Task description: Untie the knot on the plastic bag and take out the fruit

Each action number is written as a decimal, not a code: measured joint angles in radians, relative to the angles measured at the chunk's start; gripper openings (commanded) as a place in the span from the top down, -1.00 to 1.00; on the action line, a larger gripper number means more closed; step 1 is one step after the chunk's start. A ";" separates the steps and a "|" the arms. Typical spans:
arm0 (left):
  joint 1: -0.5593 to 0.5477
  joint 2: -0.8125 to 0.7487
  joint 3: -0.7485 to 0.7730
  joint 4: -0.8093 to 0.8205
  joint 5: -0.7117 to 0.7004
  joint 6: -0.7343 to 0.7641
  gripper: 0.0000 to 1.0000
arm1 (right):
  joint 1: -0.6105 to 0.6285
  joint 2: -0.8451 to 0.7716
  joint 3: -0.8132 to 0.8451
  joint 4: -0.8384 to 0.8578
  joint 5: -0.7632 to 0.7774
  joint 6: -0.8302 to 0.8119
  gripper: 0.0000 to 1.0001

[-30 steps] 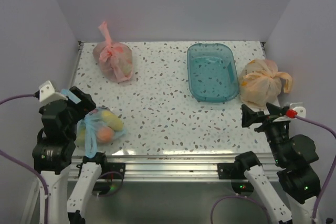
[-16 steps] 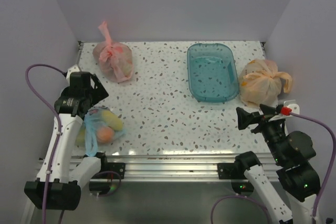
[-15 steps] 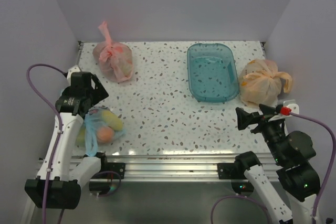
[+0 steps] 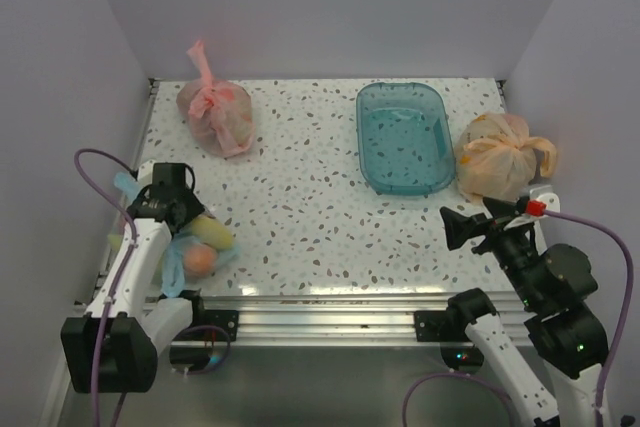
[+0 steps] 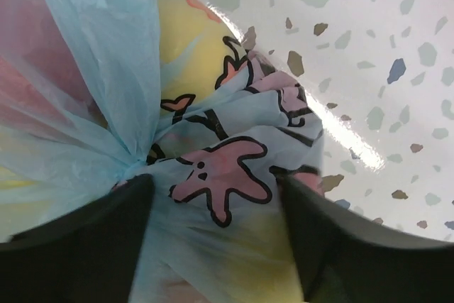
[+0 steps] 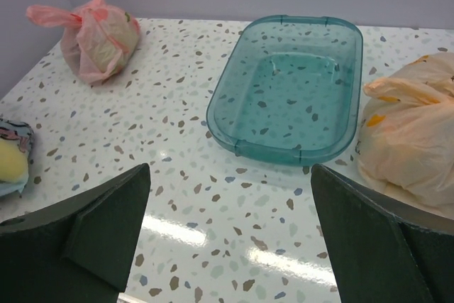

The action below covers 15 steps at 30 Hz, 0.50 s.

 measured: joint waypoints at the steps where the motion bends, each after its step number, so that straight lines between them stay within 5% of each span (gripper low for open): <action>1: 0.000 0.000 -0.010 0.019 -0.001 -0.002 -0.26 | 0.000 0.000 -0.002 0.001 -0.003 0.001 -0.98; 5: 0.000 0.018 -0.030 0.093 0.033 0.026 0.39 | 0.002 0.007 -0.005 0.002 -0.019 0.003 -0.98; 7: 0.000 0.038 -0.032 0.129 0.079 0.056 0.91 | 0.002 0.013 -0.005 0.005 -0.019 0.003 -0.97; 15: -0.029 0.063 -0.026 0.222 0.246 0.154 1.00 | 0.006 0.064 0.005 0.027 -0.013 -0.014 -0.97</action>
